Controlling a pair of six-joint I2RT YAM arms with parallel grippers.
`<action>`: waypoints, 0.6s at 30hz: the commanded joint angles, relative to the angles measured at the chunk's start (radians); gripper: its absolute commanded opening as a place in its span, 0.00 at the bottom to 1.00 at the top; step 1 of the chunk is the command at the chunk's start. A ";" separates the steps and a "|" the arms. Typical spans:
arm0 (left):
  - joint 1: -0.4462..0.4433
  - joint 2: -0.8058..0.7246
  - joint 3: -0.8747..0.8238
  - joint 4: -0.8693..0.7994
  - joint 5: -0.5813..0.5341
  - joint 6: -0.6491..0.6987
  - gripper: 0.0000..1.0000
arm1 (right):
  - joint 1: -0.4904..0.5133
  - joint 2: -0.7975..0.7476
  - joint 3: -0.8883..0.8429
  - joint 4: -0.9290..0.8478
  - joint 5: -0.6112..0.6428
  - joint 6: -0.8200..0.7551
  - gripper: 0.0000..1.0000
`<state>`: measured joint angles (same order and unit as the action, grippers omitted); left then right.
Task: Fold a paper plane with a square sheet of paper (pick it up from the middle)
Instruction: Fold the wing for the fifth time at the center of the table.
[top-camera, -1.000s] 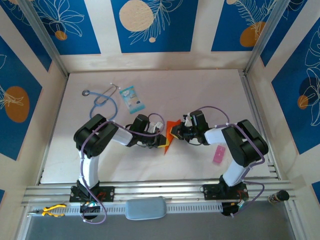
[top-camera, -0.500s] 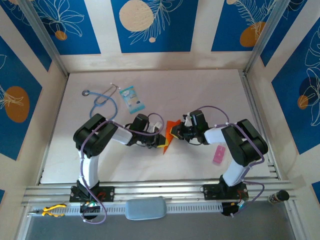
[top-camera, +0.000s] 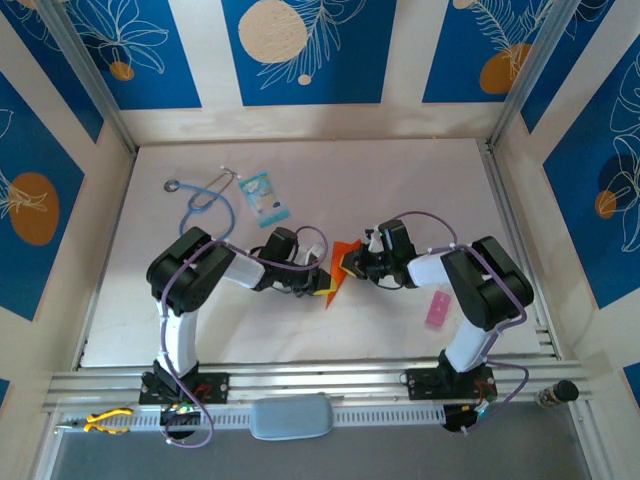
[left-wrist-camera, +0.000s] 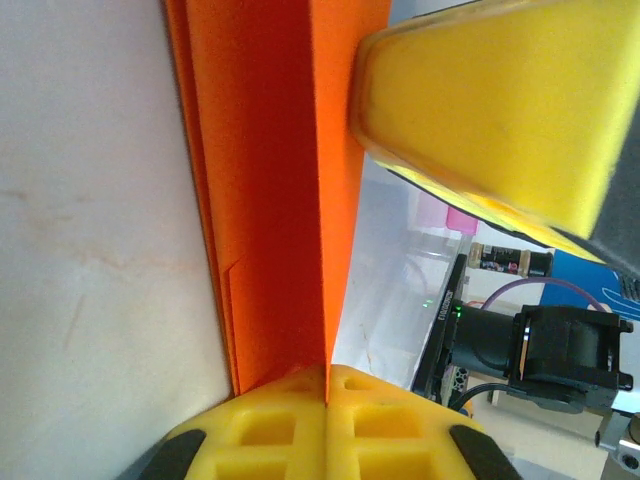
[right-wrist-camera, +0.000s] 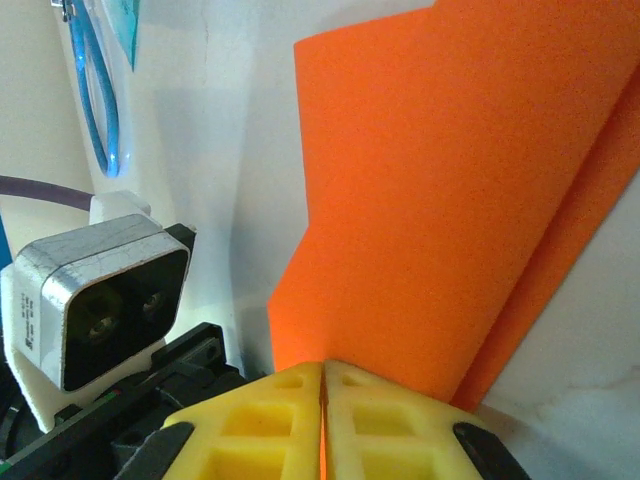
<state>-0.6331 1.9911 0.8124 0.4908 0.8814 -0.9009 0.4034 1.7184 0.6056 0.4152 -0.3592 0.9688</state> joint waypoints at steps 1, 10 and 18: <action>0.025 0.049 -0.019 -0.111 -0.048 0.017 0.00 | -0.006 0.022 0.023 -0.022 -0.004 -0.027 0.09; 0.029 0.045 -0.024 -0.127 -0.058 0.026 0.00 | 0.000 0.065 0.066 -0.113 0.029 -0.028 0.09; 0.033 0.011 -0.031 -0.201 -0.083 0.080 0.11 | 0.015 0.096 0.095 -0.200 0.069 -0.024 0.09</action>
<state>-0.6308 1.9884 0.8139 0.4747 0.8814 -0.8780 0.4122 1.7733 0.6884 0.2897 -0.3447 0.9604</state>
